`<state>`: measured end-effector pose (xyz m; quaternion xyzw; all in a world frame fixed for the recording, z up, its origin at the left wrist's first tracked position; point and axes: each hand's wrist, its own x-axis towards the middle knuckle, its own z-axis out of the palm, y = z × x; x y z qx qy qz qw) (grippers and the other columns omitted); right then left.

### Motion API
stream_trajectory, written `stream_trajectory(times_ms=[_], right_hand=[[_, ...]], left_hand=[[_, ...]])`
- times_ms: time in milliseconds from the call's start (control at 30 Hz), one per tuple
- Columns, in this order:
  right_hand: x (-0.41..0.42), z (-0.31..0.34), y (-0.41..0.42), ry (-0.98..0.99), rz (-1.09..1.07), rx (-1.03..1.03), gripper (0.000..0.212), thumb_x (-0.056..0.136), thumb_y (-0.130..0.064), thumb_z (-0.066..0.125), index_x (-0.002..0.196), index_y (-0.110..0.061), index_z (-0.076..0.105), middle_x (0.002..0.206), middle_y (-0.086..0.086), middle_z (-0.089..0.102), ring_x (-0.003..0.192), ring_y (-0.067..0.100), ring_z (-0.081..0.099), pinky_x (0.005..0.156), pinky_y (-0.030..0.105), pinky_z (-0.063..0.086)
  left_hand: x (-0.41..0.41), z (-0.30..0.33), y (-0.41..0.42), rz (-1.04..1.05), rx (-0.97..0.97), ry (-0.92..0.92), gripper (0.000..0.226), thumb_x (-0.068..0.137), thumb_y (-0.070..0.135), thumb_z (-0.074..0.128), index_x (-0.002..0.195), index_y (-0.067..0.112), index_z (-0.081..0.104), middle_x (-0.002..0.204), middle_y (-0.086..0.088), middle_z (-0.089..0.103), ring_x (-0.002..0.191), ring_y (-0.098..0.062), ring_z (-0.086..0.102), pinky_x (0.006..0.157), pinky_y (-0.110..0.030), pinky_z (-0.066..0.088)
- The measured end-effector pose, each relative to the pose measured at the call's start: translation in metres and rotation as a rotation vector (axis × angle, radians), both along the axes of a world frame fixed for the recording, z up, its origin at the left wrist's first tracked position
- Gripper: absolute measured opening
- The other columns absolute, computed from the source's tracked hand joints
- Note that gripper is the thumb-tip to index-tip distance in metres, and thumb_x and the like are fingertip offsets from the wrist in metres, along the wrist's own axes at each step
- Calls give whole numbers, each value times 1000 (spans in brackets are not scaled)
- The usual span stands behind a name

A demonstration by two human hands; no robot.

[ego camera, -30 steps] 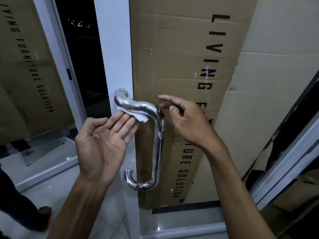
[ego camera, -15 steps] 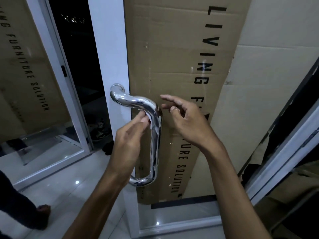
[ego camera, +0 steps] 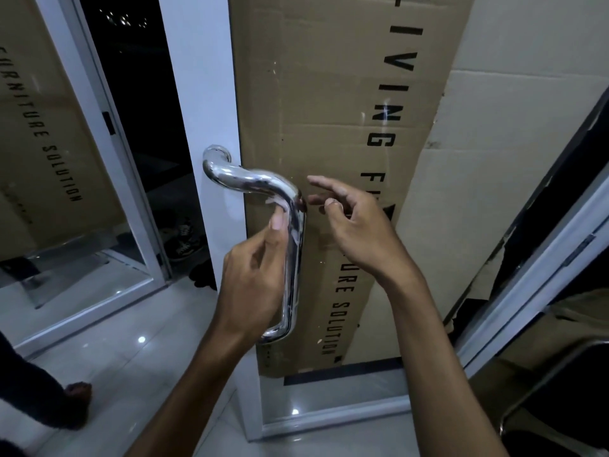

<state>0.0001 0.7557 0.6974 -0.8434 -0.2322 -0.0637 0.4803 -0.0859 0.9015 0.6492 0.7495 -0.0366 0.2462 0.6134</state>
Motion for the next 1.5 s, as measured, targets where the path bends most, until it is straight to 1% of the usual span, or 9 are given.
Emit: stream_trajectory(times_ms=[233,367,500,633,733,967,1100,1433,1500], right_hand=[[1,-12,9,30,31,32,43,108,-15,44,146,-29,58,141,-10,65,128,0,58,107,23,48],[-7,-22,13,45,10,19,44,108,-14,45,150,-23,54,147,-8,60,130,-4,51,105,9,40],[-21,-38,16,32,-79,-37,46,105,-23,42,148,-33,54,138,-7,67,125,8,62,107,38,52],[-34,-43,17,5,-95,-88,44,107,-19,44,148,-32,53,127,0,72,107,12,67,96,41,57],[-40,-41,19,-47,-103,-119,40,107,-21,45,145,-29,54,122,2,73,100,13,67,85,36,57],[-42,-47,22,-92,-137,-158,40,106,-19,45,143,-32,55,125,-2,70,105,15,63,84,36,55],[-44,-55,22,-64,-161,-167,50,106,-20,45,155,-32,43,140,-1,64,125,24,59,100,45,54],[-48,-64,21,-39,-163,-119,48,107,-17,46,152,-34,45,138,0,65,124,17,61,100,43,55],[-50,-66,22,-53,-141,-107,45,107,-18,46,147,-40,47,123,-7,69,109,11,65,91,41,58]], left_hand=[[-8,-15,-8,90,110,-25,27,105,62,33,109,76,56,74,5,69,63,3,57,57,-27,51],[-3,-10,-8,126,128,-47,44,109,52,36,144,36,58,89,33,68,90,9,66,73,-12,49],[-2,-19,-10,143,127,-29,47,110,47,41,151,27,53,116,-10,72,111,-21,69,82,-36,54],[-6,-15,-14,122,182,-68,46,110,40,42,151,22,54,91,-11,76,84,3,71,55,-23,40],[-7,-19,-15,138,200,-66,52,107,42,43,153,18,51,108,-28,72,107,-1,55,77,-32,48],[-10,-20,-15,170,185,0,30,111,38,38,129,36,62,59,29,59,53,6,54,49,-8,33],[-6,-18,-15,187,170,25,49,111,37,40,120,1,72,52,25,56,48,3,52,46,-9,32],[-7,-14,-11,165,197,11,39,110,31,48,144,18,61,109,22,41,79,14,67,60,-1,38],[-4,-18,-10,161,198,7,46,107,24,54,153,23,49,95,29,65,86,17,66,71,-1,42]])
